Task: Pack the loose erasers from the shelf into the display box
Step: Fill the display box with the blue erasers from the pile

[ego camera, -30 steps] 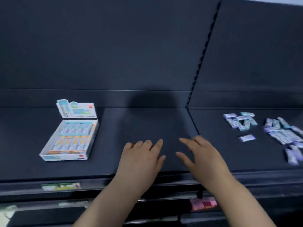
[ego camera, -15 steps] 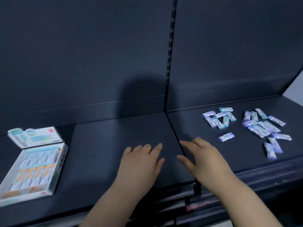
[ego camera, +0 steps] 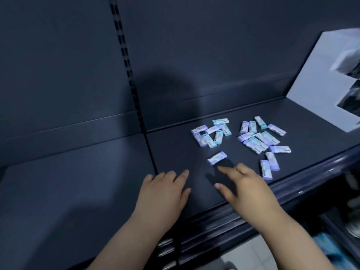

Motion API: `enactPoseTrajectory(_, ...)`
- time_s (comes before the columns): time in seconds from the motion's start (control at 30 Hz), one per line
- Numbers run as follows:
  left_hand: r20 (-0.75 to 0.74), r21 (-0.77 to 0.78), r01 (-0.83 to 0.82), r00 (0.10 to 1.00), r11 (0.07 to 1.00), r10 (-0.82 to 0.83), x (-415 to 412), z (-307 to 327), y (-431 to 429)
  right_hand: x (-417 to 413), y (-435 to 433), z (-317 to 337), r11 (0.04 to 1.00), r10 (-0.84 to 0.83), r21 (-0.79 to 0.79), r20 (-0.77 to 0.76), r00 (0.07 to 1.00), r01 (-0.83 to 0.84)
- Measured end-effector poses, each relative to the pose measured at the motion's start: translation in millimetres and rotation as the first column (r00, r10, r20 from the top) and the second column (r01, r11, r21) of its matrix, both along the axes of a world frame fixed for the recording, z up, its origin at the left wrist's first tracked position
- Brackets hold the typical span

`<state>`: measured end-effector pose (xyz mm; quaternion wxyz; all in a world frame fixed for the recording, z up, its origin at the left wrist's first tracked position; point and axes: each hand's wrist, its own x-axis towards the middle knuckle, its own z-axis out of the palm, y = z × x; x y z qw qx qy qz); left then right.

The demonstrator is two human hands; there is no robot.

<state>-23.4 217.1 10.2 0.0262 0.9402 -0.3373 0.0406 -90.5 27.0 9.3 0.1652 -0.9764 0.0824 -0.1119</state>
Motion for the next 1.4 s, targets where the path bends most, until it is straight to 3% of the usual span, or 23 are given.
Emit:
enactPoseTrajectory(0.17, 0.057, -0.087, -0.089, 0.994, 0.992, 0.094, -18.5, -13.1, -88.3, -7.0, -94.6, 4.0, 0.997, 0.049, -0.051, -0.002, 0.999, -0.049)
enactPoseTrajectory(0.4, 0.053, -0.020, -0.203, 0.978, 0.979, 0.204, -44.6, -5.9, -182.4, -6.4, -193.7, 20.6, 0.985, 0.145, -0.080, -0.071, 0.987, -0.150)
enactPoseTrajectory(0.63, 0.114, -0.100, -0.257, 0.957, 0.961, 0.268, -34.5, -18.5, -186.9, 9.7, -206.6, 16.9, 0.962, 0.268, -0.026, -0.108, 0.957, -0.272)
enactPoseTrajectory(0.93, 0.162, -0.114, -0.209, 0.961, 0.971, 0.226, -5.2, -22.3, -184.6, 39.5, -213.9, 8.5, 0.978, 0.207, 0.011, -0.071, 0.976, -0.207)
enactPoseTrajectory(1.13, 0.021, -0.097, -0.232, 0.972, 0.968, 0.235, 3.8, -23.3, -205.9, 63.8, -240.5, 1.6, 0.979, 0.201, -0.014, -0.129, 0.971, -0.205)
enactPoseTrajectory(1.4, -0.028, -0.041, -0.304, 0.952, 0.952, 0.304, 17.3, -11.2, -265.1, 99.9, -283.9, 1.1, 0.948, 0.293, -0.043, -0.280, 0.914, -0.317)
